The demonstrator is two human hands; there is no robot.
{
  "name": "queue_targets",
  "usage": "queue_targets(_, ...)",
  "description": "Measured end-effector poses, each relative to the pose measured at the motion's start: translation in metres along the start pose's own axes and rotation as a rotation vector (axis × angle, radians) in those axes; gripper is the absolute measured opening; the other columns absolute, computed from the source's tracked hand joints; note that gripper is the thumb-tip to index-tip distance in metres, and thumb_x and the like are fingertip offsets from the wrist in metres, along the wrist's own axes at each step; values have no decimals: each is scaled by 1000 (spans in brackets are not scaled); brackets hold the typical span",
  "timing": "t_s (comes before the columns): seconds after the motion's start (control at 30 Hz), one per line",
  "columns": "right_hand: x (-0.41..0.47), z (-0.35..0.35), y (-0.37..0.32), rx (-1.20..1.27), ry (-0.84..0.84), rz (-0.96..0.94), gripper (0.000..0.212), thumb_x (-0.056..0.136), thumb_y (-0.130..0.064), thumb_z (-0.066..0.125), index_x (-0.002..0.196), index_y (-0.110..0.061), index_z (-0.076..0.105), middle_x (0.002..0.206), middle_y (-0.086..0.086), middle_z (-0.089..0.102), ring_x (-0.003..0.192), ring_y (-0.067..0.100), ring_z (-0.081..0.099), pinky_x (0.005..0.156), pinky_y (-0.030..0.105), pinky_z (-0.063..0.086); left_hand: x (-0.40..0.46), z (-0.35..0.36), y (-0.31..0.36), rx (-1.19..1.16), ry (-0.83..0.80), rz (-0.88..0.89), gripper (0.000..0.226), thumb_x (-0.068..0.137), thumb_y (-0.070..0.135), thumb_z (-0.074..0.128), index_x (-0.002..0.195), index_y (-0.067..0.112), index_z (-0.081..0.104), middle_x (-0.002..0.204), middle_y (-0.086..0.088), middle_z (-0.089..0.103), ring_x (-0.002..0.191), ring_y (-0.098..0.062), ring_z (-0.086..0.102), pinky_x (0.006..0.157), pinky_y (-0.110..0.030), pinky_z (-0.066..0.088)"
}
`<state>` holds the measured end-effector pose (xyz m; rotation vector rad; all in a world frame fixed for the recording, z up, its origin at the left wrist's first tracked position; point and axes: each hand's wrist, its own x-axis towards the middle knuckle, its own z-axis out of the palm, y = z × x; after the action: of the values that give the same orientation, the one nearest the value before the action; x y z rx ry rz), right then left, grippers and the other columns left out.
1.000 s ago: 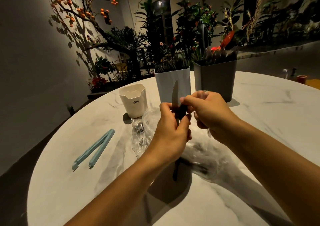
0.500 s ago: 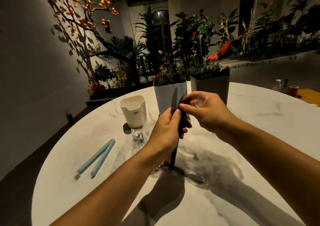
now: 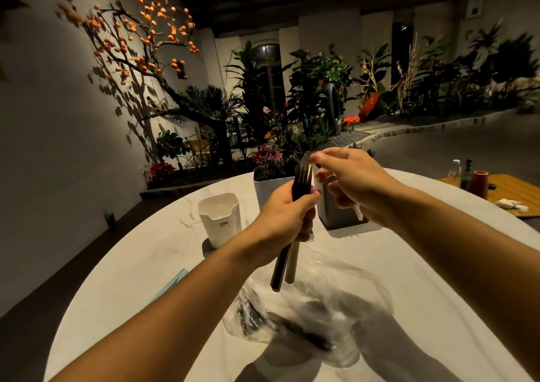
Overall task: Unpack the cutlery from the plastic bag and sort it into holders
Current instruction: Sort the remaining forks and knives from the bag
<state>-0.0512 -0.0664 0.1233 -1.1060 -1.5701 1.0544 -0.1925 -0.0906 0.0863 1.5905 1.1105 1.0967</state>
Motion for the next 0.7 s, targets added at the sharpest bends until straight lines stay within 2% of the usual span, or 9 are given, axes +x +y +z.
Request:
queue_targets(0.07, 3, -6, -2, -36, -55, 19, 13, 102, -25, 52, 103, -24, 65, 86, 2, 63, 66, 11, 48, 57, 26, 37, 6, 1, 4, -18, -41, 10, 11, 107, 18, 42, 102, 10, 47, 57, 7, 39, 49, -8, 34, 49, -20, 32)
queue_targets(0.17, 9, -16, -2, -16, -95, 4, 7, 96, -21, 61, 98, -24, 66, 77, -1, 67, 70, 11, 53, 59, 29, 34, 16, 0, 7, -44, -58, 35, 19, 108, 21, 40, 107, 6, 52, 60, 2, 45, 52, -11, 38, 53, -23, 34)
queue_targets(0.3, 23, -30, -2, -24, -108, -24, 4, 95, -20, 62, 97, -19, 65, 58, -11, 65, 50, -2, 56, 58, 29, 33, 31, 1, 12, -21, -87, 45, 18, 108, 22, 39, 100, 14, 54, 66, -5, 51, 53, -12, 42, 55, -25, 37)
queue_targets(0.33, 26, -31, -2, -39, -89, -44, 5, 97, -20, 60, 97, -18, 65, 59, -9, 64, 48, -3, 55, 56, 28, 34, 35, 3, 13, -46, -76, 50, 17, 108, 22, 40, 103, 13, 53, 69, -6, 53, 53, -12, 44, 54, -24, 38)
queue_targets(0.43, 35, -30, -2, -85, 26, -102, 12, 103, -19, 49, 97, -12, 59, 64, 0, 51, 53, 10, 43, 48, 25, 33, 51, 7, 15, -199, 40, 61, 17, 108, 23, 42, 114, 12, 53, 73, -6, 56, 54, -12, 49, 51, -23, 40)
queue_targets(0.5, 44, -31, 2, -114, 89, -144, 15, 103, -19, 47, 104, -7, 56, 67, 3, 46, 56, 13, 39, 45, 25, 34, 62, 11, 16, -214, 129, 92, 15, 108, 26, 41, 111, 17, 53, 73, -7, 57, 55, -12, 51, 52, -24, 42)
queue_targets(0.6, 50, -36, 4, -150, 128, -219, 15, 100, -20, 55, 107, -8, 59, 75, 3, 58, 58, 10, 49, 42, 20, 39, 73, 16, 14, -179, 139, 143, 19, 109, 30, 36, 107, 18, 51, 72, -7, 53, 53, -10, 49, 48, -22, 41)
queue_targets(0.7, 53, -42, 0, -192, 121, -302, 6, 97, -16, 61, 101, -13, 63, 95, 3, 71, 79, 7, 64, 49, 10, 44, 83, 18, 14, -194, 109, 127, 29, 110, 34, 26, 107, 16, 49, 72, -8, 51, 53, -12, 48, 46, -22, 40)
